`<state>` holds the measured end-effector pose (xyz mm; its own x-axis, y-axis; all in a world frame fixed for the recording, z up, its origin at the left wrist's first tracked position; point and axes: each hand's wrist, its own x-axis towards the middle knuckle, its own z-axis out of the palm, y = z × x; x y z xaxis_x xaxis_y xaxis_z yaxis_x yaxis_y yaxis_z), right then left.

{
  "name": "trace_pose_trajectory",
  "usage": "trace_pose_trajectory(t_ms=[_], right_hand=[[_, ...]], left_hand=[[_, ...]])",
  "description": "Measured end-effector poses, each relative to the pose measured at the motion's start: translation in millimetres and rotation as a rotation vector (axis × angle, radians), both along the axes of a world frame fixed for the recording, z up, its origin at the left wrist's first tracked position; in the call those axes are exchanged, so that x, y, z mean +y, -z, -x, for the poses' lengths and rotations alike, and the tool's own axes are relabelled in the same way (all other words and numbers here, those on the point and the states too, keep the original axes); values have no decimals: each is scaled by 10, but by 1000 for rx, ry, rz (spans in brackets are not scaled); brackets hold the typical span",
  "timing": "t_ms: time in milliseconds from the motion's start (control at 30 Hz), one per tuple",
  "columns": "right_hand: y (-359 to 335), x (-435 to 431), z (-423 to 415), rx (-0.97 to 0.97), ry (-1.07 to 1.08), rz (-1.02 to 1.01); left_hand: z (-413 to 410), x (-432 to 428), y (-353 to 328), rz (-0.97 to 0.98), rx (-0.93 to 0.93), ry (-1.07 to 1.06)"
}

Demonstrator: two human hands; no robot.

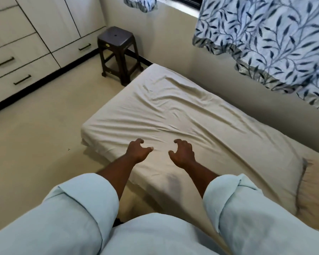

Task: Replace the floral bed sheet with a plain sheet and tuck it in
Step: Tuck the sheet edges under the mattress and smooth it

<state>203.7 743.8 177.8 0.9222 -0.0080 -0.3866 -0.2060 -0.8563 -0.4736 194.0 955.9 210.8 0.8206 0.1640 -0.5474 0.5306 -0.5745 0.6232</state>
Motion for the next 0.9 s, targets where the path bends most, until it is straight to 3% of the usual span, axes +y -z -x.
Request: trace_pose_trajectory(t_ms=[467,667,900], right_hand=[[0,2799,-791,-39,-17,-63],[88,3596,-1028,9,-135,-19],[216,4207,-1746,28,-123,0]], left_hand=[[-632,2763,56,-70,39,28],[-944,3503,122,-51,68,7],[-1609,4090,201,-43,96,39]])
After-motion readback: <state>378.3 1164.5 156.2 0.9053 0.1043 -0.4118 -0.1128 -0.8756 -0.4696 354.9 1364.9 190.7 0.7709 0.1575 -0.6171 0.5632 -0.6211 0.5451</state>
